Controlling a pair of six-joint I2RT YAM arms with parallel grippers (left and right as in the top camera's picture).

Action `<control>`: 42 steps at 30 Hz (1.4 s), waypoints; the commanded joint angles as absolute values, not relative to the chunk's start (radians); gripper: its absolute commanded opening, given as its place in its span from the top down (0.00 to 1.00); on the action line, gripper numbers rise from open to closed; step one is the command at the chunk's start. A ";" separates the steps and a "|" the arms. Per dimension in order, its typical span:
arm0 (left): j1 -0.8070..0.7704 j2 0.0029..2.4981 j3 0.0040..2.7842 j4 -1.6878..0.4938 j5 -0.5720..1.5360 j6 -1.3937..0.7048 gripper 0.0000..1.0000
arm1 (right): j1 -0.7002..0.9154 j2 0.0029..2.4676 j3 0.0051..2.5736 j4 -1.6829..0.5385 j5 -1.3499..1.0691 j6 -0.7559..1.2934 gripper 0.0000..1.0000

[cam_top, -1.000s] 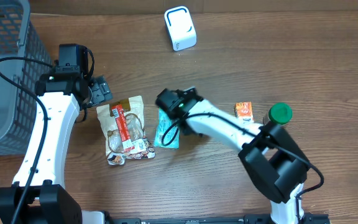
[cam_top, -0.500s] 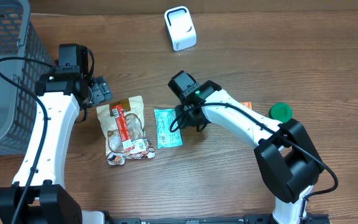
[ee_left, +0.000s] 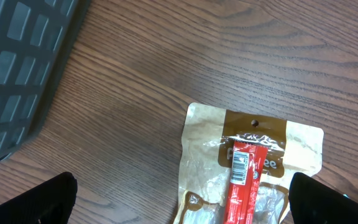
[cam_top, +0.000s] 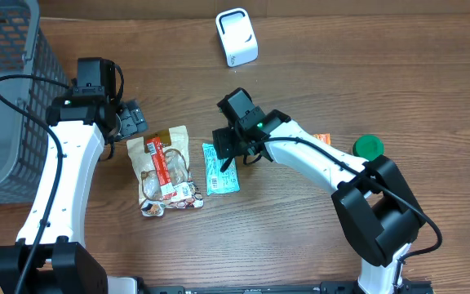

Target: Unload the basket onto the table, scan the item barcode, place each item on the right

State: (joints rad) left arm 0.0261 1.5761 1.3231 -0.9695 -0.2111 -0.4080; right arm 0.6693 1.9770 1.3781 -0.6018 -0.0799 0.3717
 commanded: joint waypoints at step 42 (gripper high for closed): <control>0.026 1.582 1.342 -0.968 -0.217 -0.389 0.00 | 0.710 2.018 1.350 -0.574 -0.059 0.449 0.96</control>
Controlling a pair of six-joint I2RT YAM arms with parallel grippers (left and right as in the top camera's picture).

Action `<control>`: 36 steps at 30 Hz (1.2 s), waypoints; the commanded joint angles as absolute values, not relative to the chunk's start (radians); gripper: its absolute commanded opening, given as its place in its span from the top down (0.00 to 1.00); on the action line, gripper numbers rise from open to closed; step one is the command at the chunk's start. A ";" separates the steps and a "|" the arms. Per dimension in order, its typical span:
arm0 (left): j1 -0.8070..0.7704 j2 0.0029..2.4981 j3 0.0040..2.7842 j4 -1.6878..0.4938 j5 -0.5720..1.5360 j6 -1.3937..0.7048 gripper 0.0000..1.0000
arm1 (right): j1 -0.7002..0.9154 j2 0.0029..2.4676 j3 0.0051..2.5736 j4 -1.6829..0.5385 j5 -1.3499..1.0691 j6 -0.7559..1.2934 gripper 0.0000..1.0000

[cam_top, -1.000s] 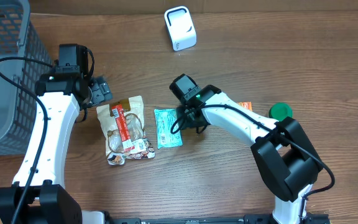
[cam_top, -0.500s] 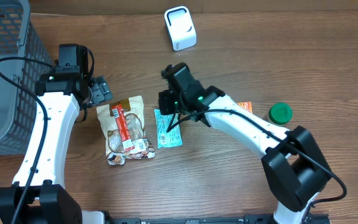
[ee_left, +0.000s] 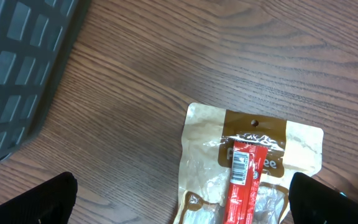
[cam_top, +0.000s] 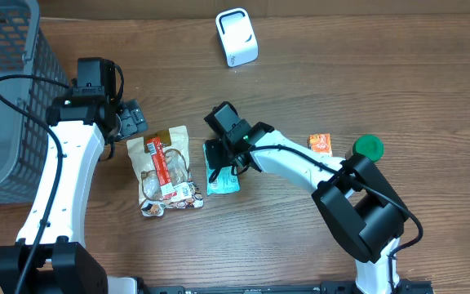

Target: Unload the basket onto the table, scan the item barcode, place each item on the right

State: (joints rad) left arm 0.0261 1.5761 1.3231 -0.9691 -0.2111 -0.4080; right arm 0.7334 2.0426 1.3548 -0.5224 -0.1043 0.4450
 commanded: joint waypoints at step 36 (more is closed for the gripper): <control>0.026 1.582 1.342 -0.912 -0.284 -0.113 0.00 | 0.452 1.747 1.407 -1.038 -0.005 0.437 0.65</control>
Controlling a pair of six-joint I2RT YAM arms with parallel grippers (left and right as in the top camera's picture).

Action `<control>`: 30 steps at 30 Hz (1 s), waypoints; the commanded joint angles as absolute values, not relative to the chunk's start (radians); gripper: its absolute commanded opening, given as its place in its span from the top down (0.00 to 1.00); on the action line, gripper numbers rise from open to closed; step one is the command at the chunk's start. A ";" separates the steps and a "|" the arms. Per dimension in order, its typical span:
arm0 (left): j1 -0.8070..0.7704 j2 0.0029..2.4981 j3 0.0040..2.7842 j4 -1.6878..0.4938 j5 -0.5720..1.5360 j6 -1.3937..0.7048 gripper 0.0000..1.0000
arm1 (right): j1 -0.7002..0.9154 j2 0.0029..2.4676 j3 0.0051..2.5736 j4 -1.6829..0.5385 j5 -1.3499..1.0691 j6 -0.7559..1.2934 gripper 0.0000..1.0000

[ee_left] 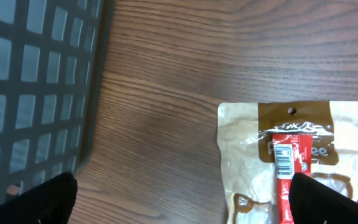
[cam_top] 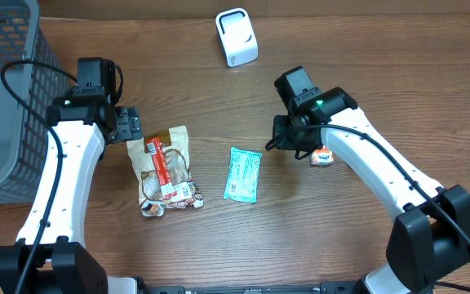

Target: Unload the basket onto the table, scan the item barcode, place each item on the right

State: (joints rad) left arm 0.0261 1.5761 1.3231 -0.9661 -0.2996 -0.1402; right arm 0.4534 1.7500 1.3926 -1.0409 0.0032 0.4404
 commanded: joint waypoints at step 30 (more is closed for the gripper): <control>-0.359 1.845 1.278 -0.815 0.348 -0.327 0.96 | 0.452 1.796 1.287 -0.879 -0.390 0.306 0.37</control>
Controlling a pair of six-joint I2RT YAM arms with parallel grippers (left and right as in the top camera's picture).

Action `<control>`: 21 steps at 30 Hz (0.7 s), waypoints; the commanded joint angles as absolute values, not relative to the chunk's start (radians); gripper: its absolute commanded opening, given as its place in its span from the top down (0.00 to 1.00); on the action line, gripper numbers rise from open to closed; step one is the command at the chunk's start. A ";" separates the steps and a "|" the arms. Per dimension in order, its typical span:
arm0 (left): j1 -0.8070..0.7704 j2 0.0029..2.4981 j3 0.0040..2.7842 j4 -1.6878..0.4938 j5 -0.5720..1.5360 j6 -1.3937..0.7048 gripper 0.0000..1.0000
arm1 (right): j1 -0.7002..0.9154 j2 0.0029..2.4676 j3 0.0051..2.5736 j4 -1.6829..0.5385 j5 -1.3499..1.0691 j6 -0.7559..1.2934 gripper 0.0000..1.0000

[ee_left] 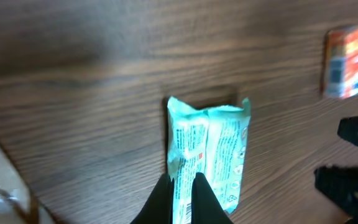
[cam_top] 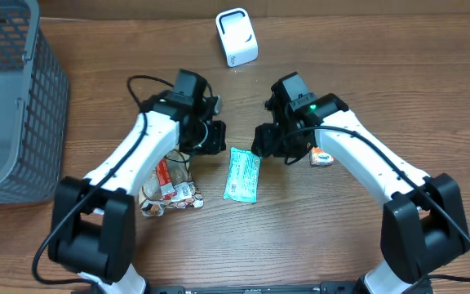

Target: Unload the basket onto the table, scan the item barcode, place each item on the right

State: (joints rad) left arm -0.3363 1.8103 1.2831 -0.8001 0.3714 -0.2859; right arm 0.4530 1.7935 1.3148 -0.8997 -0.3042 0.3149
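Observation:
The teal packet (cam_top: 243, 174) lies flat mid-table, printed side with a small barcode facing up (ee_left: 211, 149). My left gripper (cam_top: 216, 144) hovers by its upper left end; in the left wrist view its fingers (ee_left: 182, 182) stand almost together over the packet's left edge, only a thin teal strip showing between. My right gripper (cam_top: 266, 140) is just right of the packet's top, its two dark fingers (ee_left: 353, 127) spread apart and empty. The white scanner (cam_top: 237, 37) stands at the back.
A brown snack bag with a red stick (cam_top: 168, 186) lies left of the packet, partly under my left arm. An orange packet (cam_top: 323, 155) sits under the right arm. A grey basket (cam_top: 11, 98) fills the far left.
My left arm moved from beside the brown bag to the teal packet's upper left end, and its fingers went from wide open to nearly together. The right gripper moved slightly left, toward the packet.
My right gripper was at the teal packet beside the brown bag, then pressed down on it. Later the packet lay farther right and turned, with the right gripper away near the orange packet. Now both grippers flank the packet's top end.

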 commanded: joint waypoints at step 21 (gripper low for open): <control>-0.466 1.891 1.159 -0.855 0.266 -0.390 0.85 | 0.451 1.797 1.068 -0.606 -0.395 0.423 0.38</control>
